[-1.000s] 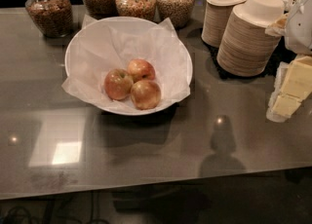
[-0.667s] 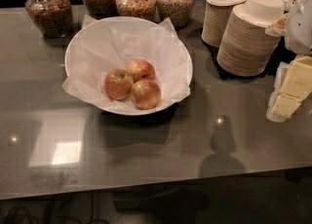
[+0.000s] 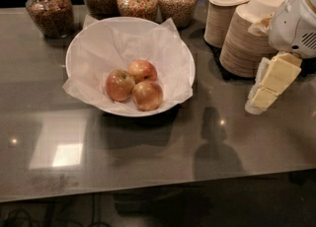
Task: Pick apple from white bowl
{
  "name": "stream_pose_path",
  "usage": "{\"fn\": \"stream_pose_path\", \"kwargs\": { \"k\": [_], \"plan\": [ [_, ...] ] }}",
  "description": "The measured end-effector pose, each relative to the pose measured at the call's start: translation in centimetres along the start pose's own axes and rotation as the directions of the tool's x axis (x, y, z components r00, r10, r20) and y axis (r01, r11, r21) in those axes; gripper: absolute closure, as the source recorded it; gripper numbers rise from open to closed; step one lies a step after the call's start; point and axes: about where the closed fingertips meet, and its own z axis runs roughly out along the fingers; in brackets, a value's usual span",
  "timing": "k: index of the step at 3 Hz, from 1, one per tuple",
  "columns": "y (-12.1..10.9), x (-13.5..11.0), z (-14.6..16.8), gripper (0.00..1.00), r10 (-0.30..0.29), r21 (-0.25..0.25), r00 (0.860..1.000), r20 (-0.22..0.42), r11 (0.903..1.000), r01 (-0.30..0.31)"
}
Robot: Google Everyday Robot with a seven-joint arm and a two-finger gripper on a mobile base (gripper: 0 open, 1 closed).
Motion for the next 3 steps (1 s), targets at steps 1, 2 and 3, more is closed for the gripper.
{"fn": "stream_pose_path", "kwargs": {
  "k": [1, 2, 3],
  "plan": [
    [0.7, -5.2, 1.6, 0.0, -0.081, -0.054, 0.983, 0.164, 0.9944, 0.091],
    [1.7, -7.8, 2.3, 0.0, -0.137, -0.08, 0.961, 0.242, 0.9838, 0.16],
    [1.8, -8.0, 2.3, 0.0, -0.142, -0.081, 0.958, 0.249, 0.9827, 0.166]
  ]
}}
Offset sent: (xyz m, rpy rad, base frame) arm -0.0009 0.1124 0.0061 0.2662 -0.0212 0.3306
